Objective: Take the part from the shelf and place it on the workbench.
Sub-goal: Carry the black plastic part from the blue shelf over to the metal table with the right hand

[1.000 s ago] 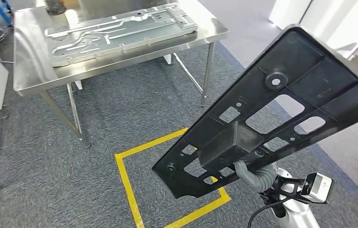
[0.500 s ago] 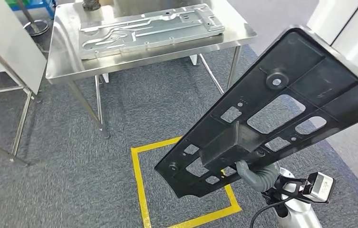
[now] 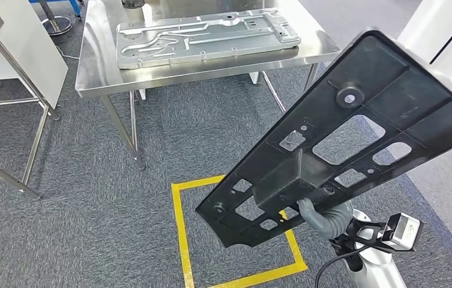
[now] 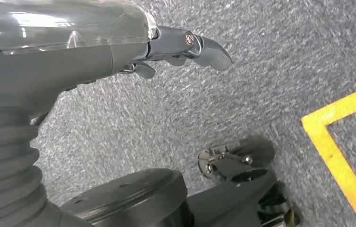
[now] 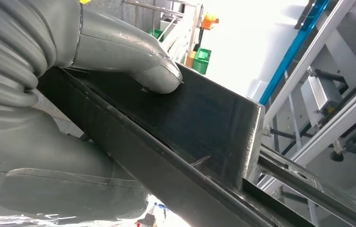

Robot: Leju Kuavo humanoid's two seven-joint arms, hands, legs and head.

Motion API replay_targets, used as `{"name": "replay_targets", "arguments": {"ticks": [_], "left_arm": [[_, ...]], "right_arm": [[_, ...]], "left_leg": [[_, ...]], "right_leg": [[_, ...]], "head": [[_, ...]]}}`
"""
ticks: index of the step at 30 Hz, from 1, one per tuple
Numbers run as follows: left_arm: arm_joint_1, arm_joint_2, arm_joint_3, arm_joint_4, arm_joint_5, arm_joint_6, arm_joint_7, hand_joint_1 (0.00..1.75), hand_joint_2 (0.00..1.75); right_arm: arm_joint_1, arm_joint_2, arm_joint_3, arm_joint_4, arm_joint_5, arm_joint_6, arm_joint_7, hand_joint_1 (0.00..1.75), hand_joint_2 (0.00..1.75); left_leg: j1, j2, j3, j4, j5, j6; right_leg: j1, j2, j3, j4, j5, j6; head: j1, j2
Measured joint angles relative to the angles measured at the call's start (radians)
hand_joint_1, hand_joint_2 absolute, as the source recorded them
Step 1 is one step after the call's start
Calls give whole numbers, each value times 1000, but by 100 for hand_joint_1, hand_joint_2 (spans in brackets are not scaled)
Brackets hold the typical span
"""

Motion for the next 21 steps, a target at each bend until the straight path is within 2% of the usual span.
{"name": "replay_targets", "arguments": {"ticks": [1,2,3,5,6,7,8,11,13,15,16,17,18,20,21], "left_arm": [[1,0,0,0,0,0,0,0,175],[2,0,0,0,-1,0,0,0,175],[2,0,0,0,-1,-1,0,0,175],[2,-1,0,0,-2,-2,-1,0,175],[2,-1,0,0,-2,-2,-2,0,175],[1,-1,0,0,-3,-2,-2,0,175],[1,-1,0,0,-4,-2,-2,0,175],[1,-1,0,0,-5,-2,-2,0,175],[1,-1,-1,0,-7,-2,-2,0,175],[1,-1,-1,0,-7,-3,-2,0,175],[0,-1,-1,0,-8,-3,-2,0,175],[-1,-1,-1,0,-8,-4,-1,0,175],[-2,-1,-1,0,-9,-4,1,0,175],[-2,0,-1,0,-10,-4,4,0,175],[-3,1,-1,0,-9,-4,4,0,175]], "right_arm": [[1,0,0,2,0,0,0,175,175],[2,0,0,4,0,0,1,175,175],[2,0,0,6,0,0,1,175,175],[1,1,-1,7,0,1,1,175,175],[1,1,-1,7,0,1,2,175,175],[1,1,-2,7,-1,1,2,175,175],[2,1,-2,7,-1,1,3,175,175],[3,2,-3,6,-1,2,3,175,175],[3,2,-3,4,-2,2,3,175,175],[4,2,-4,3,-2,2,3,175,175],[6,2,-4,3,-2,2,3,175,175],[7,2,-5,3,-2,2,3,175,175],[9,2,-6,3,-2,2,3,175,175],[11,2,-8,2,-3,1,3,175,175],[12,2,-9,2,-4,1,3,175,175]], "left_leg": [[-1,-2,0,1,-1,0],[-1,-4,0,2,-1,-1],[0,-6,0,5,-3,-2],[0,-10,0,13,-9,-8],[-1,-13,-1,18,-13,-13],[-3,-15,-3,23,-17,-18],[-5,-16,-4,25,-19,-23],[-2,-15,-8,34,-29,-40],[1,-11,-40,108,-75,-51],[4,-8,-105,246,-137,-58],[5,-8,-132,300,-153,-60],[5,-8,-144,319,-149,-59],[4,-7,-135,297,-124,-56],[1,-7,-76,166,-50,-43],[-2,-6,-45,99,-25,-35]], "right_leg": [[0,1,-25,48,-12,2],[-1,1,-33,59,-3,3],[-1,1,-20,27,24,3],[-3,2,46,-110,91,1],[-2,4,73,-168,112,-2],[-1,5,89,-203,120,-7],[1,6,92,-215,118,-13],[2,5,93,-218,121,-32],[-1,2,97,-223,121,-42],[0,0,99,-223,120,-47],[1,-1,99,-223,119,-48],[2,-1,100,-222,118,-48],[3,-1,102,-222,117,-49],[5,0,109,-223,115,-47],[7,1,111,-222,113,-45]], "head": [[0,0],[0,0],[0,0],[0,0],[0,0],[0,0],[0,0],[0,0],[0,0],[0,0],[0,0],[0,0],[0,0],[0,0],[0,0]]}}
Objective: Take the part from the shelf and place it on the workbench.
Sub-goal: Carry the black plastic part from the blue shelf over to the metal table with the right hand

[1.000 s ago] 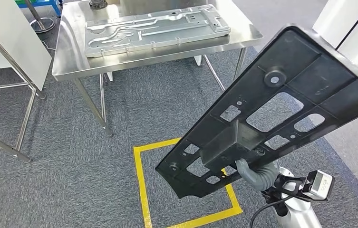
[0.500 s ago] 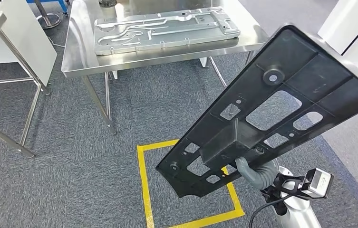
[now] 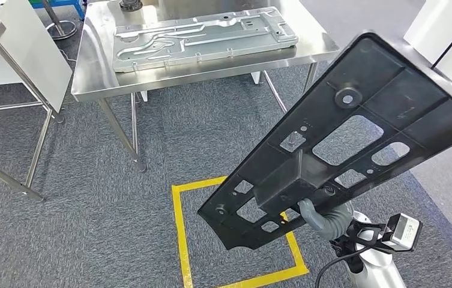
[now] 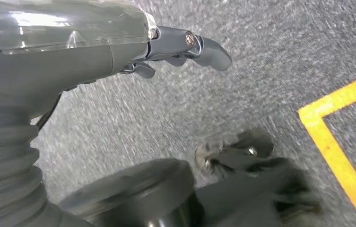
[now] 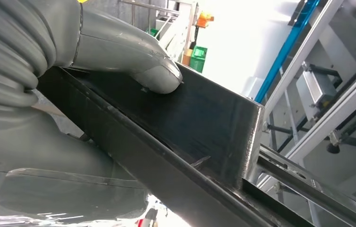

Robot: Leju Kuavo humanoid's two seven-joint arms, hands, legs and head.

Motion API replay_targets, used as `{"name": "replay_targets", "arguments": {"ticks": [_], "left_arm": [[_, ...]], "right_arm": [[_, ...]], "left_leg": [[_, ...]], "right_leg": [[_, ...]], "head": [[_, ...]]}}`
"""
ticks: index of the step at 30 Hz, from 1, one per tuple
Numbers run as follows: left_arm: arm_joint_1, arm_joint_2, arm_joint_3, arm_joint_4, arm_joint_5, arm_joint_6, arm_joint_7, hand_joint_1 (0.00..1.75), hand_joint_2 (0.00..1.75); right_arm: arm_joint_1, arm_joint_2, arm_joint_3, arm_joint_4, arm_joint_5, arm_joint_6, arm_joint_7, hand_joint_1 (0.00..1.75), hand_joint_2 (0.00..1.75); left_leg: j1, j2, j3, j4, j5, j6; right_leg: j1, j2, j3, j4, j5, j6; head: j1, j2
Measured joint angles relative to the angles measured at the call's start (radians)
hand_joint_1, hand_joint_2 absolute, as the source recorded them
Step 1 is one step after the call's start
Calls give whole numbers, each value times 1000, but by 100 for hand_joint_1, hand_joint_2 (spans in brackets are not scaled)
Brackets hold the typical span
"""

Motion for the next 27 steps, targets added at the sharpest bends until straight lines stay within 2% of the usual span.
{"name": "replay_targets", "arguments": {"ticks": [2,5,6,7,9,10,11,12,13,14,16,17,19,21,23,25,26,27], "left_arm": [[-3,0,0,0,1,0,-1,0,175],[-1,0,0,0,1,0,-2,0,175],[-1,0,0,0,2,0,-2,0,175],[-2,0,0,0,2,-1,-4,0,175],[-4,0,0,0,3,-1,-6,0,175],[-3,0,0,0,3,-1,-7,0,175],[-3,0,0,0,3,-1,-7,0,175],[-2,0,0,0,3,-1,-8,0,175],[-2,-1,0,0,4,-2,-8,0,175],[-2,-1,0,0,4,-2,-9,0,175],[-3,-1,0,0,4,-2,-9,0,175],[-2,-1,0,0,4,-2,-10,0,175],[-3,0,0,0,5,-2,-10,0,175],[-3,0,0,0,6,-2,-11,0,175],[-3,0,0,0,6,-2,-12,0,175],[-1,0,0,0,8,-2,-12,0,175],[-1,0,0,0,10,-2,-13,0,175],[-1,0,0,0,11,-2,-13,0,175]], "right_arm": [[2,0,-2,0,-1,-1,0,175,175],[6,1,-4,-3,-2,-2,0,175,175],[6,2,-4,-5,-3,-1,0,175,175],[7,3,-5,-6,-4,-1,1,175,175],[9,7,-8,-6,-10,1,4,175,175],[10,9,-10,-5,-13,2,7,175,175],[12,10,-10,-4,-15,3,10,175,175],[12,11,-11,-3,-16,4,12,175,175],[12,12,-12,-3,-18,4,15,175,175],[11,12,-13,-3,-20,4,17,175,175],[8,12,-15,-1,-27,7,22,175,175],[6,12,-15,0,-30,9,23,175,175],[4,13,-16,2,-35,13,26,175,175],[2,13,-16,2,-40,16,29,175,175],[0,12,-16,3,-45,14,31,175,175],[-1,12,-16,5,-46,10,32,175,175],[-1,12,-16,6,-46,7,32,175,175],[-1,12,-16,8,-46,4,33,175,175]], "left_leg": [[-5,2,30,-66,14,10],[-3,0,37,-85,20,22],[0,1,40,-93,26,27],[2,2,43,-101,30,32],[1,6,43,-103,32,37],[1,10,42,-102,32,37],[0,13,42,-101,30,36],[1,17,43,-98,28,35],[2,22,43,-95,25,32],[3,27,43,-89,20,29],[-1,35,42,-75,9,17],[-3,39,41,-70,5,12],[-5,50,42,-68,1,1],[-3,46,36,-48,-17,-10],[1,26,-3,42,-73,-20],[3,16,-67,178,-133,-23],[3,15,-87,220,-143,-23],[3,15,-90,224,-132,-20]], "right_leg": [[1,-1,0,0,-1,9],[2,-3,-1,-1,-2,26],[2,-2,-7,15,-14,31],[2,0,-23,51,-37,34],[0,4,-86,180,-100,40],[-1,4,-118,242,-121,43],[-2,4,-138,277,-124,45],[-3,3,-138,270,-107,47],[-5,0,-117,222,-73,49],[-7,-11,-83,148,-37,51],[-7,-31,-31,37,5,43],[-5,-35,-23,16,8,36],[-4,-21,-28,17,8,20],[-5,-10,-29,13,11,8],[-8,-3,-29,11,14,-2],[-5,4,-31,11,15,-5],[-3,7,-31,11,15,-6],[-1,10,-30,11,15,-6]], "head": [[0,0],[0,0],[0,0],[0,0],[0,0],[0,0],[0,0],[0,0],[0,0],[0,0],[0,0],[0,0],[0,0],[0,0],[0,0],[0,0],[0,0],[0,0]]}}
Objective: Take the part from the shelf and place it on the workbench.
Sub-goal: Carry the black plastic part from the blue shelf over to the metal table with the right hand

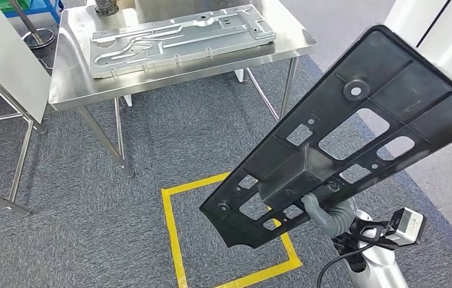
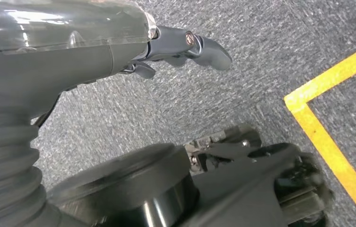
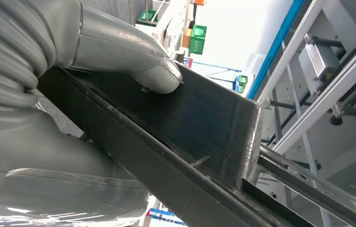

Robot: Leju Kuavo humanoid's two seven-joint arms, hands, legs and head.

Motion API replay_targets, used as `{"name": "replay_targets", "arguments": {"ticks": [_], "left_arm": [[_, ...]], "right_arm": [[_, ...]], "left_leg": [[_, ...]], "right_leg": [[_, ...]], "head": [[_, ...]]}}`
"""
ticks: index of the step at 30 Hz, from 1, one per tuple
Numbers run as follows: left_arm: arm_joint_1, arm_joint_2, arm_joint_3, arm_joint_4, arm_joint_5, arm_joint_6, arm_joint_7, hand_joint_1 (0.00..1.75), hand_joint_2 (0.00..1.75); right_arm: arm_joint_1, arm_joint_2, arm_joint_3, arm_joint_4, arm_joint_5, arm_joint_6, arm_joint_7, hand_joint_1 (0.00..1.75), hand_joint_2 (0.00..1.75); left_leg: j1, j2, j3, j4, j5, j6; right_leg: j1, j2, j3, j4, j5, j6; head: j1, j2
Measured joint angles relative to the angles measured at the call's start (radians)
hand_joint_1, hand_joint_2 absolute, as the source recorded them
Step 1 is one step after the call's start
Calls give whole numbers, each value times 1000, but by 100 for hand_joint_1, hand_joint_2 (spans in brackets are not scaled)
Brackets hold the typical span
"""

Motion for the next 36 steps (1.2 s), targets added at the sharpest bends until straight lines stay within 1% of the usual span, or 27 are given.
{"name": "replay_targets", "arguments": {"ticks": [1,3,4,5,8,10,11,13,14,15,16,17,19,20,21,24,25,26,28,29,30,31,32,33,34,35,36], "left_arm": [[0,0,0,0,1,0,0,0,175],[0,1,0,0,1,0,1,0,175],[0,2,0,0,1,0,1,0,175],[-1,3,0,0,1,0,1,0,175],[1,3,0,0,0,0,1,0,175],[1,3,0,0,-1,0,1,0,175],[0,2,0,0,-2,0,0,0,175],[0,2,-1,0,-3,0,-1,0,175],[1,2,0,0,-4,0,-1,0,175],[2,2,0,0,-4,0,-1,0,175],[3,1,0,0,-4,-1,-1,0,175],[4,0,-1,0,-4,-1,-1,0,175],[3,-1,0,0,-4,-1,-1,0,175],[3,-2,0,0,-4,-1,-1,0,175],[3,-2,0,0,-4,-1,-1,0,175],[3,-2,0,0,-4,-1,-2,0,175],[2,-2,0,0,-4,-1,-2,0,175],[1,-2,0,0,-4,-1,-2,0,175],[3,-2,0,0,-3,-1,-2,0,175],[3,-2,0,0,-2,-1,-3,0,175],[3,-2,0,0,-2,-1,-4,0,175],[2,-2,0,0,-1,-2,-4,0,175],[2,-1,0,0,-2,-2,-3,0,175],[2,-1,0,0,-2,-2,-3,0,175],[3,-1,0,0,-3,-2,-2,0,175],[3,0,0,0,-3,-3,-2,0,175],[2,0,0,0,-3,-3,-2,0,175]], "right_arm": [[-1,0,0,1,0,-2,0,175,175],[-5,0,0,2,0,-4,0,175,175],[-8,0,0,2,0,-4,0,175,175],[-10,0,0,3,0,-4,1,175,175],[-14,0,0,4,0,-4,2,175,175],[-18,3,0,5,0,-3,2,175,175],[-21,4,0,6,0,-3,2,175,175],[-23,5,0,9,0,-3,3,175,175],[-23,6,0,12,0,-3,3,175,175],[-22,6,0,14,0,-3,3,175,175],[-21,6,0,16,0,-3,3,175,175],[-21,6,0,17,0,-3,3,175,175],[-22,6,0,18,0,-3,3,175,175],[-22,6,0,18,0,-3,3,175,175],[-22,6,0,18,0,-3,3,175,175],[-22,6,-1,19,0,-3,3,175,175],[-22,6,-1,19,0,-3,3,175,175],[-23,6,-1,19,0,-3,3,175,175],[-23,6,-1,19,0,-2,2,175,175],[-23,6,-1,19,0,-2,2,175,175],[-23,6,-1,19,0,-2,2,175,175],[-23,6,-1,19,0,-2,3,175,175],[-23,6,-1,19,0,-2,3,175,175],[-23,6,-1,19,0,-2,3,175,175],[-23,6,-1,19,0,-2,3,175,175],[-23,6,-1,19,0,-2,2,175,175],[-22,6,-1,19,0,-2,2,175,175]], "left_leg": [[-1,-1,17,-39,29,6],[-7,-4,84,-182,99,26],[-11,-5,110,-242,121,35],[-15,-6,125,-278,131,41],[-18,-4,130,-303,138,47],[-12,-2,138,-321,149,53],[-8,-1,141,-327,153,55],[-9,0,141,-329,154,59],[-9,1,141,-328,153,59],[-9,1,141,-326,151,59],[-8,1,142,-324,149,58],[-6,1,143,-319,145,55],[-6,0,141,-305,132,45],[-8,0,140,-299,127,40],[-10,0,139,-296,123,34],[-9,1,141,-292,113,19],[-7,0,134,-272,100,13],[-5,-1,115,-231,78,8],[-1,-2,45,-95,20,0],[0,-2,9,-33,3,-2],[1,-2,-13,-2,5,-2],[1,-2,-15,-10,27,-1],[1,-2,2,-56,64,4],[-1,-4,31,-127,108,11],[-4,-6,60,-194,138,20],[-7,-8,82,-246,156,27],[-11,-9,94,-276,161,33]], "right_leg": [[2,3,2,0,0,0],[5,7,4,0,0,1],[5,9,4,-1,1,3],[4,10,2,-1,2,7],[2,10,1,-6,5,25],[3,8,-10,19,-14,34],[3,7,-30,62,-38,38],[2,6,-92,187,-96,44],[1,5,-117,234,-108,47],[-1,5,-126,249,-102,50],[-4,3,-117,226,-79,52],[-7,0,-89,169,-44,54],[-8,-6,-32,49,0,51],[-7,-7,-16,15,7,46],[-5,-6,-12,4,3,39],[-4,1,-9,1,1,19],[-5,1,-6,-2,1,14],[-7,1,-1,-4,0,9],[-6,1,5,-5,-5,2],[-6,2,7,-5,-7,1],[-5,3,10,-5,-10,1],[-5,5,15,-5,-14,1],[-5,8,22,-5,-17,2],[-4,9,28,-6,-21,4],[-3,11,33,-6,-25,7],[-2,12,35,-6,-28,11],[-3,13,36,-7,-30,16]], "head": [[0,0],[0,0],[0,0],[0,0],[0,0],[0,0],[0,0],[0,0],[0,0],[0,0],[0,0],[0,0],[0,0],[0,0],[0,0],[0,0],[0,0],[0,0],[0,0],[0,0],[0,0],[0,0],[0,0],[0,0],[0,0],[0,0],[0,0]]}}
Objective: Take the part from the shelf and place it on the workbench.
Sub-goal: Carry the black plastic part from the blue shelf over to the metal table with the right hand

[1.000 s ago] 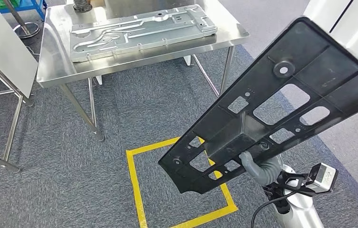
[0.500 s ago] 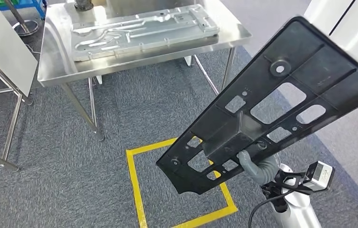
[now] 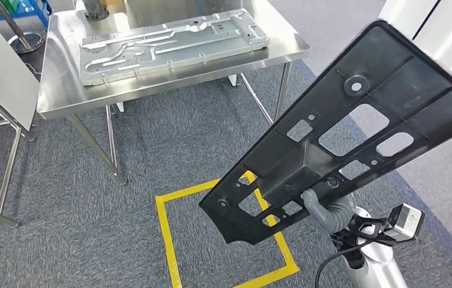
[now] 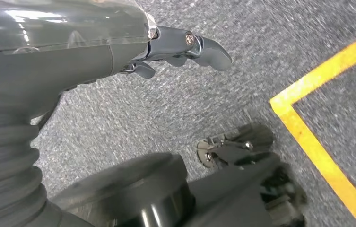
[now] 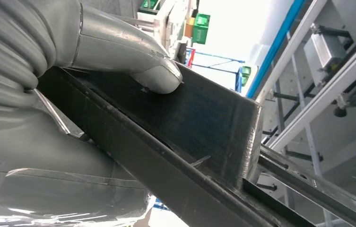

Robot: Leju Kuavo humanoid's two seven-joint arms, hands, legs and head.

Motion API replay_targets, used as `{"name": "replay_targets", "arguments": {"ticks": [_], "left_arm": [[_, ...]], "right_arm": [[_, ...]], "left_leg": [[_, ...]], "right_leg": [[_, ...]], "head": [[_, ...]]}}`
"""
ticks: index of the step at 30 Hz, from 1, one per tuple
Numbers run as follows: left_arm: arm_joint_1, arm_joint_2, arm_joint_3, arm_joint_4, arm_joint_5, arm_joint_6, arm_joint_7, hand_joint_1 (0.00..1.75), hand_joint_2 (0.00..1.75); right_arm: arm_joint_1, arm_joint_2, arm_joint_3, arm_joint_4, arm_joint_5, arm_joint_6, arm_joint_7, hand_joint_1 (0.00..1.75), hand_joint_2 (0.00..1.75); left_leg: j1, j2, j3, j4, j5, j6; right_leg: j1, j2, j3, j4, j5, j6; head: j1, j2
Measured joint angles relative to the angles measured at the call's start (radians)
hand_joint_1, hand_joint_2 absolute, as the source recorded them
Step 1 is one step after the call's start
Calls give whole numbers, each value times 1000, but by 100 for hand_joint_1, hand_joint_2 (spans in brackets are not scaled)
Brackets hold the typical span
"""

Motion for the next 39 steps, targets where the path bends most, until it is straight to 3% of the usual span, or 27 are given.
{"name": "replay_targets", "arguments": {"ticks": [3,5,8,9,10,12,14,15,18,20,21,23,24,25,26,28,30,32,35,37,39], "left_arm": [[3,0,0,0,0,0,0,0,175],[3,0,0,0,0,0,1,0,175],[1,0,0,0,0,0,1,0,175],[1,0,0,0,0,0,1,0,175],[2,0,0,0,0,0,1,0,175],[2,-1,0,0,0,-1,2,0,175],[1,-2,0,0,0,-1,2,0,175],[1,-2,0,0,0,-1,2,0,175],[-2,-2,0,0,0,-1,2,0,175],[-3,-2,0,0,0,-1,2,0,175],[-3,-1,0,0,0,-1,2,0,175],[-1,-2,0,0,0,-2,2,0,175],[-1,-2,0,0,1,-2,1,0,175],[-1,-2,0,0,2,-2,1,0,175],[-1,-1,0,0,3,-2,1,0,175],[0,-1,0,0,3,-3,2,0,175],[0,0,0,0,3,-2,2,0,175],[1,0,0,0,3,-1,1,0,175],[4,-1,0,0,6,1,-1,0,175],[6,-2,0,0,7,2,-3,0,175],[9,-3,0,0,9,3,-3,0,175]], "right_arm": [[2,0,0,-1,0,0,-4,175,175],[0,4,-1,-2,-1,0,-7,175,175],[2,9,-1,-1,-1,0,-11,175,175],[4,10,-1,-1,-1,0,-11,175,175],[5,10,-1,0,-1,0,-11,175,175],[5,10,-1,0,-1,0,-11,175,175],[4,11,-1,0,-1,0,-12,175,175],[4,11,-1,0,0,0,-12,175,175],[4,12,-1,0,0,-1,-13,175,175],[3,12,-1,0,0,-1,-14,175,175],[3,12,-1,0,0,-2,-14,175,175],[3,12,-1,0,0,-2,-14,175,175],[4,12,-1,0,1,-2,-14,175,175],[4,12,-1,0,1,-2,-14,175,175],[5,12,-1,0,1,-2,-14,175,175],[4,12,-1,0,2,-2,-14,175,175],[3,12,-1,0,2,-2,-14,175,175],[3,12,-1,0,3,-2,-13,175,175],[3,14,-1,-2,3,-2,-14,175,175],[5,15,-1,-3,3,-1,-14,175,175],[10,16,-1,-3,3,-1,-14,175,175]], "left_leg": [[1,0,12,-23,-3,10],[7,3,28,-43,1,20],[6,4,41,-49,-6,28],[6,5,45,-48,-10,28],[6,5,50,-46,-16,28],[7,4,63,-40,-31,23],[6,3,71,-31,-48,13],[4,4,73,-28,-55,7],[2,6,77,-27,-69,-8],[5,6,66,11,-93,-18],[7,6,42,62,-118,-24],[11,5,-39,206,-171,-31],[13,5,-76,262,-181,-33],[13,5,-97,281,-169,-33],[13,5,-99,260,-137,-31],[11,4,-59,131,-43,-20],[4,2,-20,23,8,-6],[-2,1,-10,-3,6,2],[6,1,8,-28,8,15],[9,2,26,-42,5,23],[8,3,38,-42,-6,27]], "right_leg": [[-1,-1,4,-8,0,18],[0,-4,-12,34,-24,25],[-2,-7,-121,225,-98,31],[-3,-7,-152,268,-102,33],[-3,-8,-163,272,-85,35],[-5,-13,-122,161,-3,36],[-3,-18,-68,41,49,31],[-2,-18,-56,14,53,26],[2,-12,-51,7,40,6],[-2,-10,-41,3,35,-5],[-3,-11,-35,1,31,-10],[-3,-11,-26,0,22,-15],[-3,-10,-20,0,17,-15],[-2,-9,-12,0,11,-14],[-2,-7,-3,0,4,-13],[-3,-5,19,-1,-10,-10],[-2,-3,30,-2,-21,-1],[-3,-2,32,-7,-24,10],[0,-4,32,4,-40,25],[0,-7,-16,103,-83,28],[-2,-8,-100,237,-122,32]], "head": [[0,0],[0,0],[0,0],[0,0],[0,0],[0,0],[0,0],[0,0],[0,0],[0,0],[0,0],[0,0],[0,0],[0,0],[0,0],[0,0],[0,0],[0,0],[0,0],[0,0],[0,0]]}}
